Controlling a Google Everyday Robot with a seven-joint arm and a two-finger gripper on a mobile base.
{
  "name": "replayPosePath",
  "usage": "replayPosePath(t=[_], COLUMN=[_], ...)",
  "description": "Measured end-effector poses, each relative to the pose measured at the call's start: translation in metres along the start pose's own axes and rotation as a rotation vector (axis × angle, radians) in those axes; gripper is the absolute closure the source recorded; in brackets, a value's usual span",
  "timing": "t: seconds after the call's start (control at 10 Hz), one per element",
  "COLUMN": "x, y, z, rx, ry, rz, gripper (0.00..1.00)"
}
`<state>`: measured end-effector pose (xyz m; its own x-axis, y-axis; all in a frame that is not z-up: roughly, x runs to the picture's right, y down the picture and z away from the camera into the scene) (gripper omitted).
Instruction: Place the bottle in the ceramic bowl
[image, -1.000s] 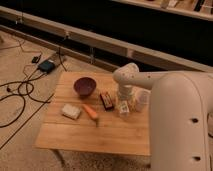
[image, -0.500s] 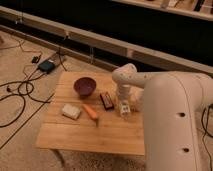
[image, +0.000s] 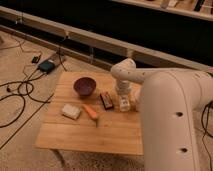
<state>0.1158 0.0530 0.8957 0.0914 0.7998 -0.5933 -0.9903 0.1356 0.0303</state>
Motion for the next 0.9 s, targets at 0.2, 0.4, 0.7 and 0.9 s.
replayPosePath(t=[0.2, 0.4, 0.7, 0.9], x=[-0.018, -0.035, -0.071, -0.104], y=[0.005, 0.012, 0.030, 0.051], z=[-0.020, -0.033, -0.053, -0.067], rx=[0.027, 0.050, 0.054, 0.050], ry=[-0.057, -0.101, -0.170, -0.219], rz=[-0.026, -0.052, -0.091, -0.150], gripper=[1.00, 1.00, 1.00, 1.00])
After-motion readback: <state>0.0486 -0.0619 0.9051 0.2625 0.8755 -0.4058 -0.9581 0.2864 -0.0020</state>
